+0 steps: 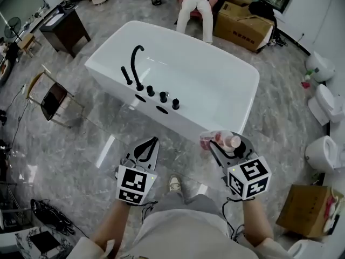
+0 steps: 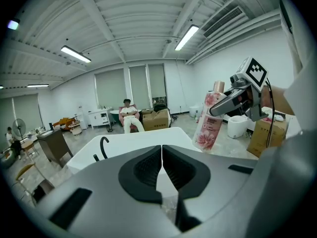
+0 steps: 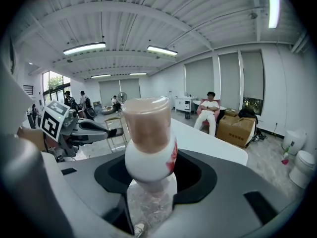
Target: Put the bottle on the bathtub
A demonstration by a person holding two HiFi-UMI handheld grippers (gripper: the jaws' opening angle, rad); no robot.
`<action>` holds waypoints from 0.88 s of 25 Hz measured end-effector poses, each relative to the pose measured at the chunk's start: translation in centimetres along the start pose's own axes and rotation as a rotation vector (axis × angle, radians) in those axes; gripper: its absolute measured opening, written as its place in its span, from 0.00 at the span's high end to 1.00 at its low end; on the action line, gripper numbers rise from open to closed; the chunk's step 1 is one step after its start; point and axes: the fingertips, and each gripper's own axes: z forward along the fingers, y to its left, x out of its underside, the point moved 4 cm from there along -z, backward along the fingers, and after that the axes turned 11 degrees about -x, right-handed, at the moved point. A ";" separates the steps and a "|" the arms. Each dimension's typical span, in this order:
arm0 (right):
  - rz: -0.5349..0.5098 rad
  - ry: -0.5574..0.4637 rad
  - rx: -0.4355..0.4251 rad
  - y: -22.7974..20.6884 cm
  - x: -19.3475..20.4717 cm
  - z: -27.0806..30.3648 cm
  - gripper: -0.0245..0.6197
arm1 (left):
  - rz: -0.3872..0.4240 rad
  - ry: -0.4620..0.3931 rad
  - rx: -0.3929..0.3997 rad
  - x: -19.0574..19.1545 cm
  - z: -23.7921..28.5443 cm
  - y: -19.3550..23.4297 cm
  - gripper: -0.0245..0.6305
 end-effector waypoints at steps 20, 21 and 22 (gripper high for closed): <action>-0.041 0.059 -0.070 -11.2 0.2 11.8 0.59 | -0.109 0.104 -0.077 1.7 11.7 2.0 0.93; -0.046 0.060 -0.088 -11.9 0.2 12.5 0.59 | -0.114 0.117 -0.089 1.9 12.3 2.0 0.93; -0.048 0.063 -0.107 -12.5 0.3 13.2 0.59 | -0.119 0.130 -0.103 2.0 12.9 2.1 0.93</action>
